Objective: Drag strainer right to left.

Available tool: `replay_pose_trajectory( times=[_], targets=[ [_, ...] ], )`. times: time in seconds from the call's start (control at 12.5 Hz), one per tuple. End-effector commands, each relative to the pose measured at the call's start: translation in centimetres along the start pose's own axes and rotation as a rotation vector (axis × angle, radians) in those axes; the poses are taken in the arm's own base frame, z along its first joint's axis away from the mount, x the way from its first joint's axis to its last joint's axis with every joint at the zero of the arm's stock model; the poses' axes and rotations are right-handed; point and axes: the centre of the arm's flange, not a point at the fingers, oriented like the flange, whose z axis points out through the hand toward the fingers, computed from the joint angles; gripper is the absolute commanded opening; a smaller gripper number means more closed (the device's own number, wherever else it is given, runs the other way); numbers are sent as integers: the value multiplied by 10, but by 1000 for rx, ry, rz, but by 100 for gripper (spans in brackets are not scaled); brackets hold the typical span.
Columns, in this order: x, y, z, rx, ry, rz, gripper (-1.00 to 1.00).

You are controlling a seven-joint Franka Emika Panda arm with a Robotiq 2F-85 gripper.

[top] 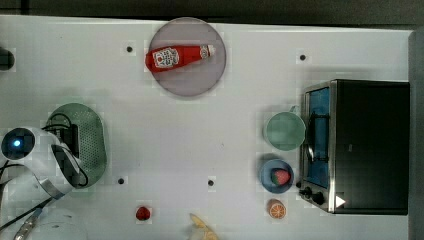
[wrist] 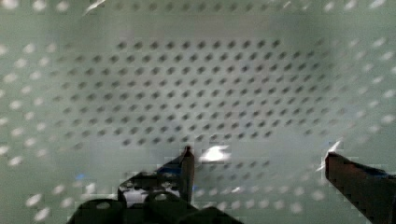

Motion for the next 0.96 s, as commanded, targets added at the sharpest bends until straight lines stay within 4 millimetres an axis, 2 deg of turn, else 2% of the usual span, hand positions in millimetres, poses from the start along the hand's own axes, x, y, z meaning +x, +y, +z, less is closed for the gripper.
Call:
replay_pose_trajectory(
  times=[0.08, 0.24, 0.4, 0.56, 0.72, 0.8, 0.96],
  targets=[
    [40, -29, -101, 68, 29, -52, 100],
    [67, -37, -179, 99, 41, -132, 100],
    [121, -41, -262, 129, 60, -195, 100],
    [193, -34, -336, 137, 97, -298, 100],
    [265, -15, -401, 157, 113, -409, 100],
    [304, -2, -426, 153, 122, -462, 100],
    [373, 28, -462, 126, 149, -585, 100]
  ],
)
